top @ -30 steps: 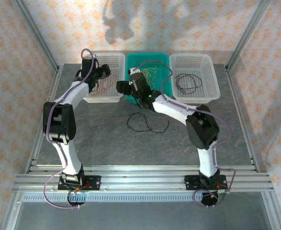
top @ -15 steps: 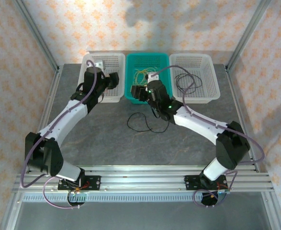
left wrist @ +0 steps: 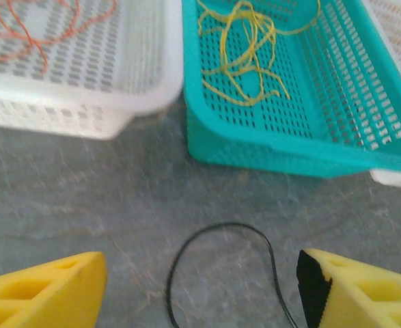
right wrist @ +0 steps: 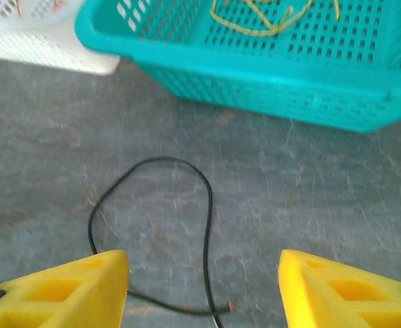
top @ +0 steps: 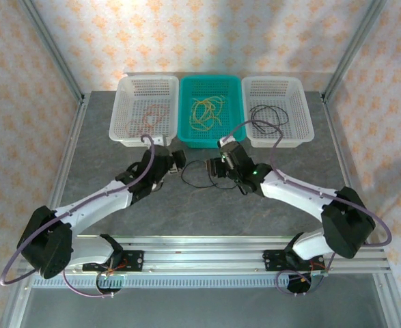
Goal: Untangle the cables
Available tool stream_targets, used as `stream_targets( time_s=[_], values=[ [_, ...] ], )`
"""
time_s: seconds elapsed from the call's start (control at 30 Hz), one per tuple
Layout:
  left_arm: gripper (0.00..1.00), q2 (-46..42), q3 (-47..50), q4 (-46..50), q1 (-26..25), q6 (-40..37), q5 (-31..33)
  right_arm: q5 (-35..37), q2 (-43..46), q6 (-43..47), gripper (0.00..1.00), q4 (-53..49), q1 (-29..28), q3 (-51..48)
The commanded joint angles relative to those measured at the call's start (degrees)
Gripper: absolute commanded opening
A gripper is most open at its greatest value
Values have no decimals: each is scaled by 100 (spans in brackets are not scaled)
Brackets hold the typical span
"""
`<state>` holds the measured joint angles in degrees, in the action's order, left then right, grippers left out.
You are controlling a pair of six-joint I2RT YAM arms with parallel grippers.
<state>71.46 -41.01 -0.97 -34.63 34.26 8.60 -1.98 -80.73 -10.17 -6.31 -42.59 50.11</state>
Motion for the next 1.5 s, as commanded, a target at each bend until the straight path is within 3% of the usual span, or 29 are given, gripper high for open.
stream_targets(
  time_s=[0.0, 0.2, 0.5, 0.63, 0.87, 1.07, 1.47],
  values=[
    [81, -147, 357, -369, -287, 861, 574, -152, 54, 247, 59, -403, -26, -140],
    [97, 17, 625, -433, -441, 1388, 643, -98, -443, 547, 59, -444, -105, -5],
    [96, -73, 964, -625, -400, 1748, 602, 489, -1199, 79, 57, 554, -276, 48],
    [99, -233, 1110, -840, -315, 1559, 537, 847, -1484, -147, 55, 1030, -413, 16],
    [99, -678, 1737, -1704, 332, 1552, -572, 1385, -1906, -399, 51, 1483, -492, 61],
    [99, -962, 1895, -1828, 568, 1409, -835, 1440, -2219, -363, 51, 1665, -499, 146],
    [97, -702, 1886, -2090, 621, 1452, -1014, 1489, -2652, -248, 50, 1624, -534, 230]
  ],
)
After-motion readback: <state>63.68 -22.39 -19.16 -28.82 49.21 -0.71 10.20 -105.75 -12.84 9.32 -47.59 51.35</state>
